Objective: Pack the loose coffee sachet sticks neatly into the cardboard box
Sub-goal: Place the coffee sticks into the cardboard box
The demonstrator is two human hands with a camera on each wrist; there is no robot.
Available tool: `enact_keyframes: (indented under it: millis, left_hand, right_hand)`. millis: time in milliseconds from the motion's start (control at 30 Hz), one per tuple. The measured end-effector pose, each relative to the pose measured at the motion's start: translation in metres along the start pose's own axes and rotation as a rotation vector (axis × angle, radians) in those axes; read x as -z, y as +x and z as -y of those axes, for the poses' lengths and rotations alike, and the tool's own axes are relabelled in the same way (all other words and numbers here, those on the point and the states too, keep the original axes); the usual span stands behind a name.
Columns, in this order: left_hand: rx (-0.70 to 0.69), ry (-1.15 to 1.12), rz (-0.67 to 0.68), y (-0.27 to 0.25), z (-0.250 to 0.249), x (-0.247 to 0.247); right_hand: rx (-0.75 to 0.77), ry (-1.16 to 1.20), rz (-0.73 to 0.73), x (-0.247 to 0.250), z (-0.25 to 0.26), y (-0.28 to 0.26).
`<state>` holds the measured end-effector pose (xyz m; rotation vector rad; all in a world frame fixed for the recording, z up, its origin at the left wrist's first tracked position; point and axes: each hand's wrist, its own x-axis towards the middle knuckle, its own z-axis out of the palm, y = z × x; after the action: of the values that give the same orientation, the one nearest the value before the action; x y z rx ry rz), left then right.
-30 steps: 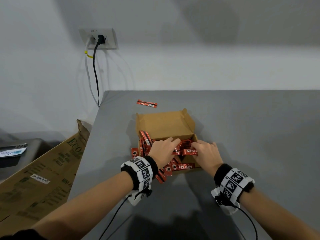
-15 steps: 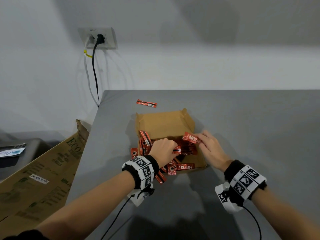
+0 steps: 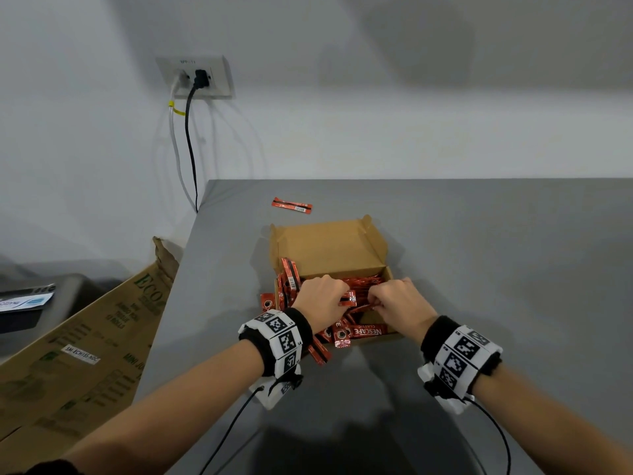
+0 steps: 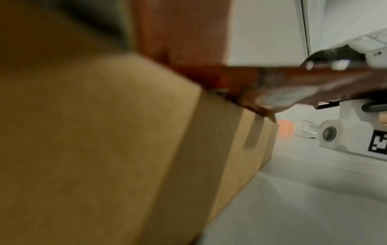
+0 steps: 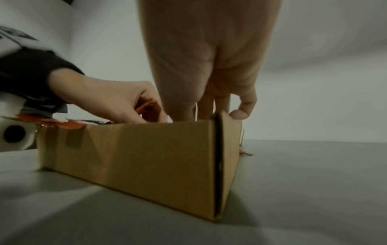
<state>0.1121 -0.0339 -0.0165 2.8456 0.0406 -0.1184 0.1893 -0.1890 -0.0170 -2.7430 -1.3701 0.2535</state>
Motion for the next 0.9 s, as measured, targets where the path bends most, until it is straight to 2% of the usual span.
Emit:
enact_keyframes:
  millis: [133,433,633,767,833,900]
  left_hand:
    - [0.008,-0.081,0.021,-0.004,0.002,0.003]
    - [-0.083,-0.052,-0.032,-0.001,-0.001,0.002]
    - [-0.082,-0.015,-0.029,-0.002,-0.002,0.005]
    - [-0.060,-0.030,-0.046,-0.001,-0.002,0.002]
    - [-0.058,-0.025,-0.045,0.000,-0.003,0.002]
    - [-0.051,-0.014,-0.042,0.000,-0.003,0.002]
  right_hand:
    - [-0.008,0.068,-0.034,-0.002,-0.002,-0.002]
    - [-0.028,0.061,-0.038,0.001,-0.003,-0.005]
    - [-0.058,0.094,-0.031,0.001,-0.001,-0.004]
    - [-0.036,0.063,-0.107,0.003,0.000,-0.010]
    - [0.020,0.048,-0.058,0.006,0.002,-0.013]
    - [0.069,0.057,0.069,0.007,0.002,-0.014]
